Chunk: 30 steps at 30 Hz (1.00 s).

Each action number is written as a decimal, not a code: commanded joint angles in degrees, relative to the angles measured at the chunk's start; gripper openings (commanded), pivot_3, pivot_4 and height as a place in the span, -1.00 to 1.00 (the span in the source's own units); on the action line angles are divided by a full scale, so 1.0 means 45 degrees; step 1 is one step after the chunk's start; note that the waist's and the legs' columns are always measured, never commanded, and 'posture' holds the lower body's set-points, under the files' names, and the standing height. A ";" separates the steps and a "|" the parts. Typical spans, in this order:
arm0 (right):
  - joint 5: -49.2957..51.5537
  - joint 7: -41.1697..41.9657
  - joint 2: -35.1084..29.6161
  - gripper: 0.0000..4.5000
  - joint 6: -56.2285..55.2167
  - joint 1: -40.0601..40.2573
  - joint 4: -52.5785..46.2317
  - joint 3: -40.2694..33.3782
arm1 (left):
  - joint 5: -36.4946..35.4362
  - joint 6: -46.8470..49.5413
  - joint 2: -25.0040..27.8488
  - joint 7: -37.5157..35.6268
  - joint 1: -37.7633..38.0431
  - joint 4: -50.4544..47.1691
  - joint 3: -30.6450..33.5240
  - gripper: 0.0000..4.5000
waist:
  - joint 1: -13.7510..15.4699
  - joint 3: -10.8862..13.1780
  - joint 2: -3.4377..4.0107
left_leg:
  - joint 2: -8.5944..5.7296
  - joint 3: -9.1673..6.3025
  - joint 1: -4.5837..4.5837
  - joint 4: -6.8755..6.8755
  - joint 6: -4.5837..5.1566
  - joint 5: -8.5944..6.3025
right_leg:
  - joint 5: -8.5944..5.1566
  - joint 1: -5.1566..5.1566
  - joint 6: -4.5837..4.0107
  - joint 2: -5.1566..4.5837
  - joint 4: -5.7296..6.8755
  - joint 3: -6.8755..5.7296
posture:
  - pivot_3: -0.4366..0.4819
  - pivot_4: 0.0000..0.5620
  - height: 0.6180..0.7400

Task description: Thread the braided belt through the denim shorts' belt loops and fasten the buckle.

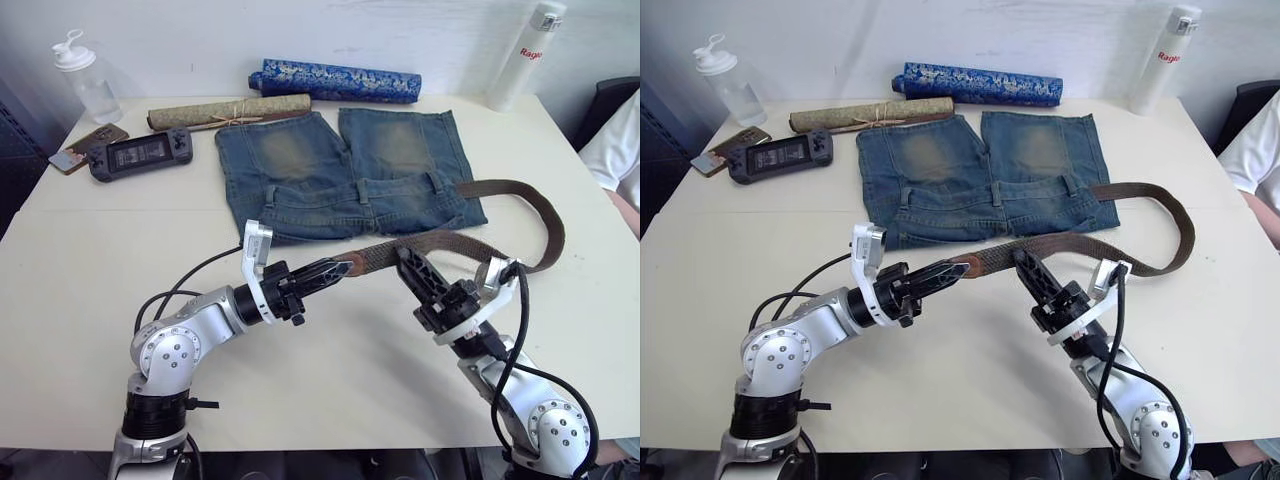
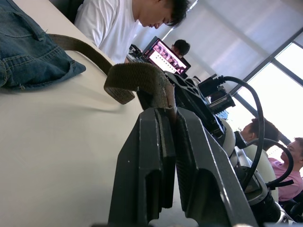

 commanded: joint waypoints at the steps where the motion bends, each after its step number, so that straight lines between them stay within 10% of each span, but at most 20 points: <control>1: 0.0003 0.0191 0.0011 -0.98 -0.0261 -0.0115 -0.0258 0.0034 | -0.0235 -0.0133 0.0030 -0.0148 -0.0106 -0.0632 -0.0190 -1.00 | 0.0001 0.0000 0.0000 | 0.0000 0.0004 0.0000 0.0006 0.0005 -0.0003 | 0.0000 -0.0002 0.0000 0.0000 0.0009 0.0004 | -0.05 -0.47 -0.55; 5: 0.0195 0.0485 0.0001 -0.98 -0.0377 -0.0166 -0.0260 -0.0038 | -0.0010 -0.0285 0.0225 -0.0289 -0.0006 -0.0670 -0.0367 -1.00 | 0.0004 0.0000 0.0000 | 0.0001 0.0005 -0.0010 0.0038 0.0019 -0.0027 | -0.0007 -0.0011 -0.0003 0.0000 0.0012 0.0010 | -0.05 -0.47 -0.55; 12: 0.0119 0.0424 0.0216 -1.00 -0.1149 -0.0351 -0.0097 -0.0624 | 0.1526 -0.1380 0.0548 -0.0384 -0.0257 -0.0567 -0.1031 0.31 | 0.0018 0.0000 0.0000 | 0.0001 0.0007 -0.0024 0.0056 0.0024 -0.0035 | -0.0012 -0.0023 -0.0006 0.0000 0.0015 0.0013 | -0.05 -0.47 -0.55; 24: 0.0158 -0.0676 0.0684 -1.00 -0.2879 -0.0920 0.0647 -0.2200 | 1.5639 -1.2412 0.1568 0.2601 -0.5429 0.9376 -0.6738 0.31 | 0.0065 -0.0001 -0.0004 | -0.0001 0.0067 -0.0197 0.0133 0.0029 -0.0039 | -0.0008 -0.0243 0.0003 -0.0004 0.0159 0.0085 | -0.05 -0.47 -0.55; 30: 0.0053 -0.0716 0.0899 -1.00 -0.3023 -0.0850 0.0392 -0.2126 | 1.8765 -1.3448 0.0857 0.4979 -0.7810 1.3776 -0.7829 0.31 | 0.0037 -0.0002 -0.0006 | 0.0000 0.0127 -0.0181 0.0140 0.0042 -0.0045 | 0.0002 -0.0259 0.0026 -0.0007 0.0161 0.0138 | -0.05 -0.47 -0.55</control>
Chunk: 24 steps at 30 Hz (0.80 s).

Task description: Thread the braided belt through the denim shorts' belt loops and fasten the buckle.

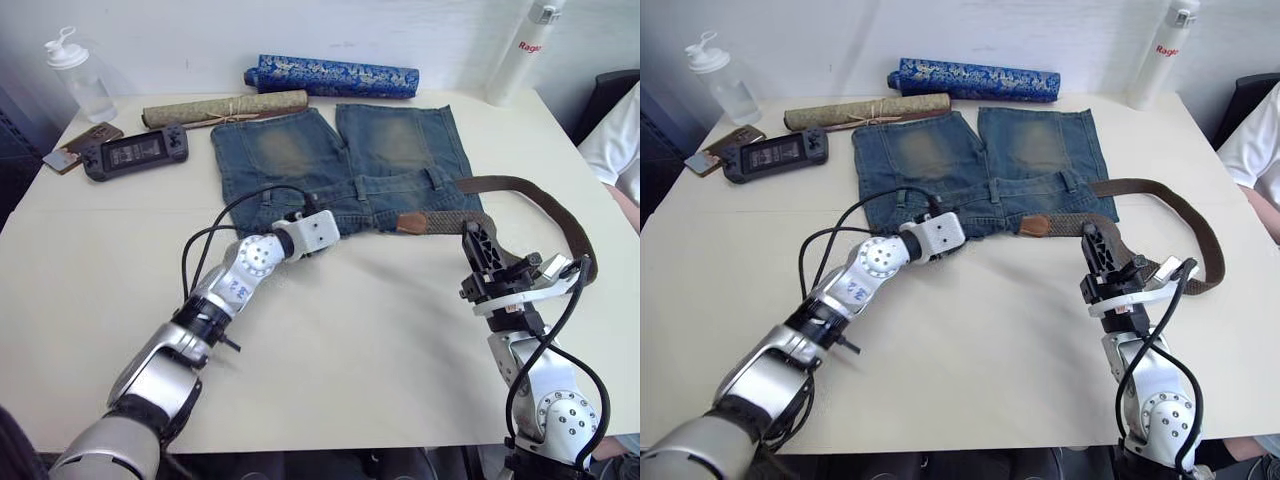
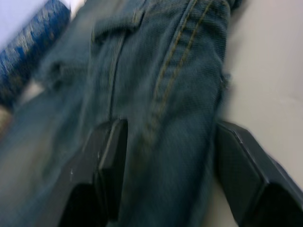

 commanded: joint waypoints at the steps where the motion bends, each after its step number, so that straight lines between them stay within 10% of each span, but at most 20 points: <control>1: -0.0060 0.0024 0.0194 -1.00 -0.0265 0.0021 -0.0697 -0.0093 | 0.1292 -0.0485 -0.0282 0.1363 -0.0601 0.1914 -0.0107 0.31 | -0.0003 0.0000 0.0000 | 0.0000 0.0002 0.0006 0.0000 0.0001 -0.0001 | 0.0001 0.0002 0.0002 0.0000 0.0000 0.0005 | -0.05 -0.47 -0.55; 9: -0.0188 -0.0057 0.0356 -1.00 -0.0444 0.0352 -0.1081 -0.0042 | 0.1365 -0.1705 -0.0299 0.0927 -0.0173 0.1897 0.0417 -0.97 | -0.0010 -0.0001 0.0000 | 0.0001 0.0008 0.0008 0.0008 0.0002 -0.0002 | 0.0001 0.0001 0.0003 -0.0001 0.0003 0.0012 | -0.05 -0.47 -0.55; 14: -0.0304 -0.0130 0.0390 -1.00 -0.0498 0.0542 -0.1251 0.0004 | 0.0850 -0.1628 0.0212 -0.0364 0.1618 -0.0833 0.1016 -0.97 | -0.0069 -0.0005 0.0009 | 0.0004 0.0025 0.0021 0.0003 0.0012 -0.0009 | -0.0001 0.0000 0.0007 -0.0001 0.0004 0.0026 | -0.05 -0.47 -0.55; 24: -0.0589 -0.0439 -0.0161 -1.00 -0.0606 0.1166 -0.1940 -0.0252 | -0.0858 -0.2019 0.5299 -0.3001 1.2566 -1.1329 0.4380 -0.97 | -0.0682 -0.0154 0.0251 | 0.0013 0.0070 0.0075 0.0120 0.0061 -0.0225 | -0.0042 -0.0019 -0.0012 0.0000 0.0050 0.0084 | -0.05 -0.47 -0.55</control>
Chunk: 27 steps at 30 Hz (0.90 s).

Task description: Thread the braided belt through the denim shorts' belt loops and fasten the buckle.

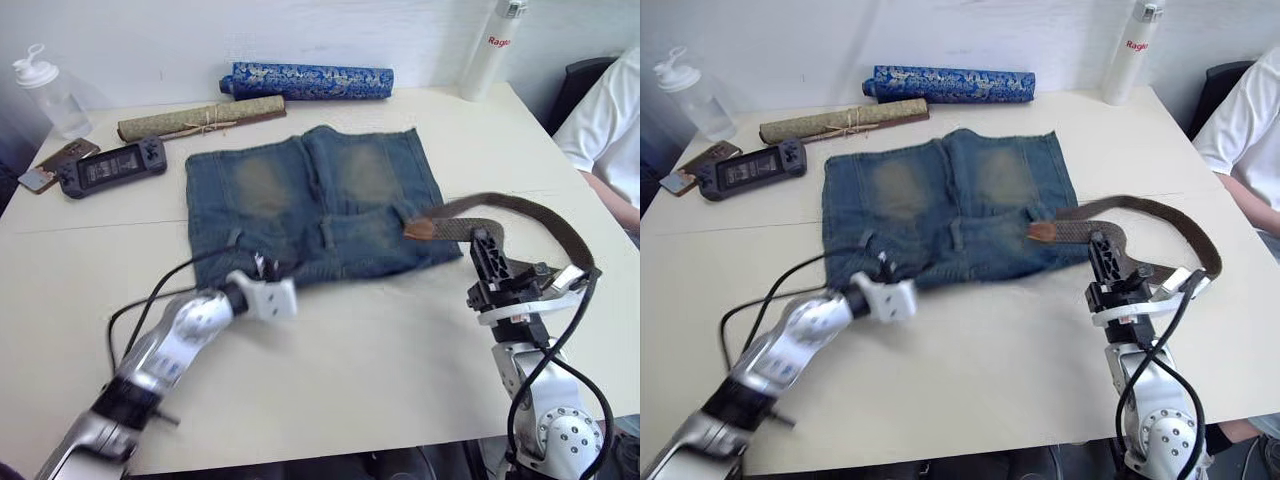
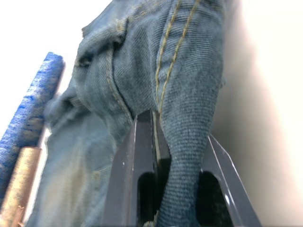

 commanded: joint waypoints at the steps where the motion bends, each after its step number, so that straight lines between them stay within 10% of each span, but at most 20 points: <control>1: 0.0113 -0.0039 -0.0468 -1.00 -0.0039 0.0064 -0.0740 -0.0342 | -0.0268 -0.0081 0.0884 -0.0663 0.2614 -0.0912 0.0862 -0.97 | 0.0035 -0.0009 0.0015 | 0.0000 0.0001 0.0005 0.0012 -0.0001 -0.0015 | -0.0012 0.0000 -0.0002 0.0000 0.0011 0.0001 | -0.05 -0.47 -0.55; 8: 0.0618 -0.0185 -0.1352 -1.00 0.0370 0.0079 -0.0678 -0.0335 | -0.1020 0.1216 0.0016 -0.0933 0.3270 -0.1884 0.1350 -0.97 | 0.0353 -0.0031 0.0046 | 0.0001 -0.0002 0.0019 0.0029 -0.0004 -0.0021 | -0.0036 0.0001 0.0004 0.0000 0.0003 0.0001 | -0.05 -0.47 -0.55; 15: 0.0612 -0.0440 -0.2274 -1.00 0.0931 -0.0202 -0.0381 -0.0271 | -0.5588 0.3230 -0.0353 -0.3239 0.3480 -0.3296 0.2432 0.37 | 0.0408 -0.0032 0.0040 | 0.0000 -0.0011 -0.0010 0.0119 -0.0008 -0.0029 | -0.0035 0.0002 0.0006 -0.0001 0.0032 0.0000 | -0.05 -0.47 -0.55; 18: 0.0821 -0.0542 -0.2961 -1.00 0.1362 -0.0219 -0.0152 -0.0316 | -0.9472 0.5138 -0.0269 -0.4402 0.3273 -0.3964 0.3796 0.37 | 0.0385 -0.0021 0.0028 | 0.0015 -0.0021 -0.0042 0.0219 0.0011 -0.0092 | -0.0052 -0.0004 0.0002 0.0003 0.0067 0.0001 | -0.05 -0.47 -0.55; 27: 0.0313 -0.0898 -0.5239 -1.00 0.2737 -0.0900 0.0863 -0.0280 | -1.1967 0.6887 0.0416 -0.5976 0.1682 -0.4061 0.4784 0.37 | 0.0415 -0.0016 0.0019 | 0.0018 -0.0026 -0.0039 0.0262 0.0020 -0.0113 | -0.0062 0.0019 0.0005 0.0009 0.0084 -0.0003 | -0.05 -0.47 -0.55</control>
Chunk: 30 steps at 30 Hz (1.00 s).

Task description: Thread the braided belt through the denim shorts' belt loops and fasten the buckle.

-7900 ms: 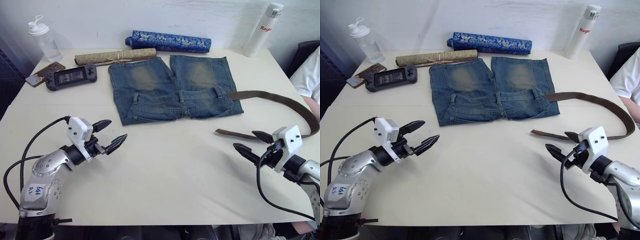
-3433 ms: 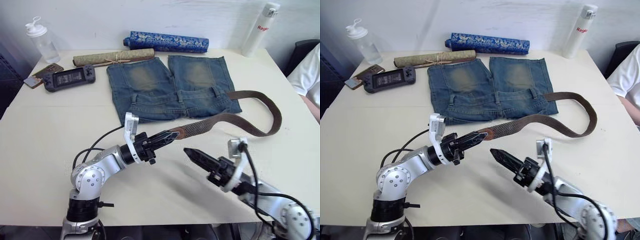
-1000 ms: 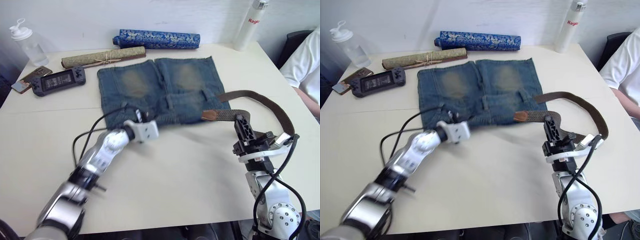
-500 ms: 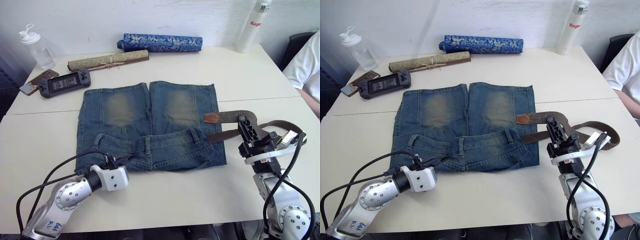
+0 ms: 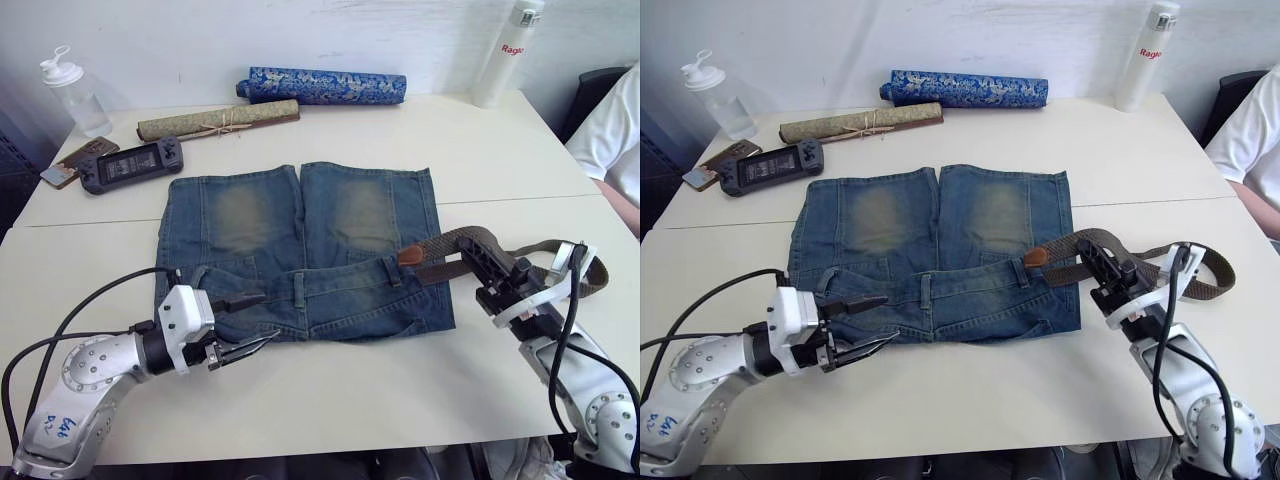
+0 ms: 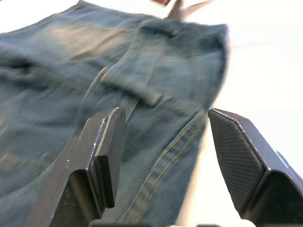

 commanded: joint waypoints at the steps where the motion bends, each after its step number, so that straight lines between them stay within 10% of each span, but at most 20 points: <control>1: -0.0504 0.0060 -0.0706 -1.00 0.0546 -0.0291 0.0011 -0.0071 | -0.0802 0.0518 0.0175 -0.0310 -0.0683 -0.0477 0.0233 0.37 | 0.0010 0.0001 -0.0003 | 0.0000 -0.0001 0.0001 0.0000 0.0000 0.0000 | 0.0000 0.0000 0.0000 0.0002 0.0000 0.0000 | -0.05 -0.47 -0.55; 23: -0.3148 -0.0516 0.0707 -1.00 0.1956 -0.1564 0.0686 0.2117 | 0.1392 0.0466 -0.1049 0.0558 -0.2511 0.0003 -0.1749 0.37 | -0.0010 0.0012 -0.0022 | 0.0000 0.0000 -0.0002 -0.0004 0.0002 0.0000 | 0.0001 -0.0002 0.0002 0.0006 -0.0005 0.0001 | -0.05 -0.47 -0.55; 30: 0.0746 -0.2118 0.1802 -1.00 0.2541 -0.1808 0.3109 0.1615 | 0.5873 -0.3090 -0.2252 0.2210 -0.3815 0.1825 -0.3522 0.37 | -0.0029 0.0008 -0.0050 | 0.0000 0.0001 -0.0003 0.0007 0.0004 -0.0001 | 0.0001 -0.0003 0.0002 0.0007 0.0012 0.0001 | -0.05 -0.47 -0.55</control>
